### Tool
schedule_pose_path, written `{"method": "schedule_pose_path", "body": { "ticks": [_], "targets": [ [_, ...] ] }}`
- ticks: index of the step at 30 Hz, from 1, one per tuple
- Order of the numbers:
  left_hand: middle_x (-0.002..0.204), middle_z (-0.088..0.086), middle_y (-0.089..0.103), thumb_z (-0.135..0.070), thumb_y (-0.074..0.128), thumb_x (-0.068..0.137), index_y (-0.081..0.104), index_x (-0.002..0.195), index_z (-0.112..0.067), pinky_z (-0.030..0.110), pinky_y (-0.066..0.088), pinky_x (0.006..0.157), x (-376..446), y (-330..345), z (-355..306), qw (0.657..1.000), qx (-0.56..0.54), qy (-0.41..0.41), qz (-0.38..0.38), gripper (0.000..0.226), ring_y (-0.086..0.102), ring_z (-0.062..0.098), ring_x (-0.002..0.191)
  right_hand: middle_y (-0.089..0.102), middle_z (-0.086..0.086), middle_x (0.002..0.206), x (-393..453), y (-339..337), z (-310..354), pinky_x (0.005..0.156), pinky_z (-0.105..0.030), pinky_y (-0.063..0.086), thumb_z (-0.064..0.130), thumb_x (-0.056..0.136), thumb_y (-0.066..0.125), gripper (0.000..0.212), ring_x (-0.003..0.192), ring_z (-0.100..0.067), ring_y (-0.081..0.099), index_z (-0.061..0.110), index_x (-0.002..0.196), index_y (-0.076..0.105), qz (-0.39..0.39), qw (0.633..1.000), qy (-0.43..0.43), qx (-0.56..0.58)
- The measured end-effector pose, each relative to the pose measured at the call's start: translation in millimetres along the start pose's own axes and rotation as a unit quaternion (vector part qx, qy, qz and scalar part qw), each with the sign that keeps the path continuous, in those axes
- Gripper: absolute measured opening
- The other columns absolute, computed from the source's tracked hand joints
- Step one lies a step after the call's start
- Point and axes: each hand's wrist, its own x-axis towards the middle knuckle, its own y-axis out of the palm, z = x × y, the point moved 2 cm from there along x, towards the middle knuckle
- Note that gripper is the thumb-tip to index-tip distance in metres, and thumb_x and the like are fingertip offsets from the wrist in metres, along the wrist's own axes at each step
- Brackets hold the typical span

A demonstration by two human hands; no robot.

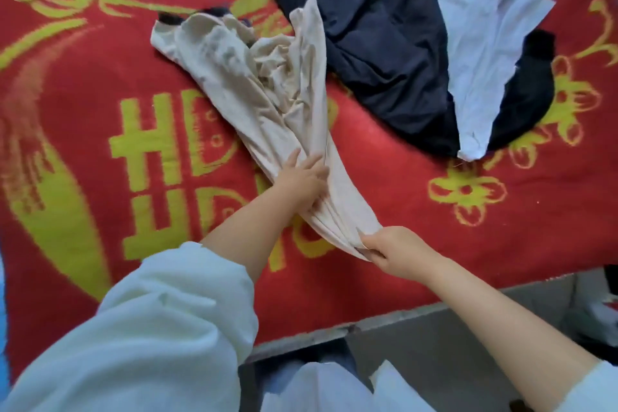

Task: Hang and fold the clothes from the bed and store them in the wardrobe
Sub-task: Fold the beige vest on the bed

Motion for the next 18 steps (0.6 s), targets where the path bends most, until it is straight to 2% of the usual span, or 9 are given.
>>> {"method": "schedule_pose_path", "body": {
  "ticks": [2,4,5,7,9,11,13,16,18],
  "targets": [
    [0.137,0.0,0.044,-0.016,0.04,0.093,0.051,0.126,-0.022,0.045,0.019,0.109,-7.2,-10.0,-17.8,0.997,0.063,0.002,0.051,0.035,0.027,0.02,0.134,0.031,0.008,0.054,-29.6,-10.8,-9.1,0.051,-0.022,0.023,0.019,0.095,0.044,0.034,0.052,-0.014,0.032,0.019,0.062,0.034,0.029,0.996,0.042,0.07],
    [0.128,0.0,0.051,-0.02,0.04,0.094,0.055,0.121,-0.019,0.039,0.032,0.102,-19.2,-30.4,-28.7,0.995,0.086,0.032,0.036,0.031,0.037,0.02,0.127,0.037,0.007,0.056,-59.2,-33.9,-17.0,0.055,-0.024,0.026,0.015,0.095,0.045,0.04,0.054,-0.007,0.033,0.025,0.059,0.031,-0.015,0.984,0.087,0.155],
    [0.128,0.0,0.052,-0.022,0.041,0.094,0.058,0.118,-0.016,0.037,0.034,0.102,-27.1,-41.9,-30.0,0.996,0.061,0.059,0.006,0.03,0.036,0.019,0.129,0.039,0.007,0.058,-71.0,-43.1,-20.9,0.056,-0.022,0.027,0.011,0.094,0.046,0.04,0.056,-0.006,0.035,0.026,0.059,0.034,-0.057,0.969,0.105,0.215],
    [0.123,0.002,0.056,-0.02,0.046,0.092,0.064,0.106,-0.007,0.028,0.029,0.104,-52.2,-72.0,-32.1,0.988,-0.08,0.116,-0.056,0.027,0.036,0.02,0.13,0.04,0.007,0.062,-90.4,-61.4,-23.7,0.059,-0.016,0.031,0.003,0.092,0.046,0.037,0.058,-0.004,0.036,0.021,0.06,0.039,-0.139,0.932,0.131,0.307],
    [0.101,0.012,0.063,-0.017,0.049,0.082,0.065,0.074,-0.002,0.017,0.029,0.096,-80.1,-103.2,-33.0,0.959,-0.21,0.157,-0.104,0.023,0.051,0.027,0.113,0.04,0.005,0.064,-100.8,-81.3,-17.7,0.057,-0.014,0.032,0.004,0.09,0.047,0.028,0.056,-0.001,0.04,0.014,0.064,0.043,-0.195,0.877,0.143,0.416],
    [0.073,0.008,0.058,-0.024,0.045,0.067,0.047,0.051,-0.014,0.021,0.039,0.074,-106.9,-128.8,-35.4,0.95,-0.258,0.135,-0.114,0.019,0.057,0.019,0.077,0.047,0.005,0.061,-106.5,-103.4,-6.7,0.056,-0.014,0.035,0.007,0.082,0.048,0.015,0.052,0.003,0.045,0.011,0.068,0.05,-0.246,0.791,0.124,0.546],
    [0.056,0.0,0.041,-0.03,0.04,0.059,0.033,0.049,-0.019,0.026,0.029,0.054,-128.8,-144.9,-38.9,0.958,-0.251,0.099,-0.098,0.016,0.04,0.011,0.053,0.058,0.011,0.058,-107.8,-126.5,2.7,0.057,-0.013,0.042,0.012,0.072,0.045,0.013,0.056,0.003,0.052,0.011,0.073,0.058,-0.28,0.728,0.091,0.618],
    [0.06,-0.004,0.037,-0.042,0.037,0.053,0.03,0.048,-0.018,0.025,0.029,0.056,-159.9,-167.0,-41.5,0.945,-0.264,0.12,-0.152,0.025,0.038,0.007,0.056,0.064,0.011,0.06,-122.0,-163.6,17.0,0.057,-0.013,0.046,0.012,0.068,0.044,0.021,0.06,0.0,0.058,0.015,0.073,0.065,-0.316,0.702,0.025,0.638],
    [0.063,-0.007,0.035,-0.038,0.044,0.054,0.032,0.049,-0.015,0.017,0.028,0.055,-177.5,-181.2,-42.0,0.92,-0.316,0.128,-0.194,0.026,0.039,0.004,0.057,0.066,0.011,0.061,-134.0,-185.2,23.8,0.056,-0.014,0.047,0.009,0.069,0.059,0.018,0.061,-0.001,0.06,0.023,0.065,0.07,-0.33,0.689,-0.035,0.645]
  ]
}}
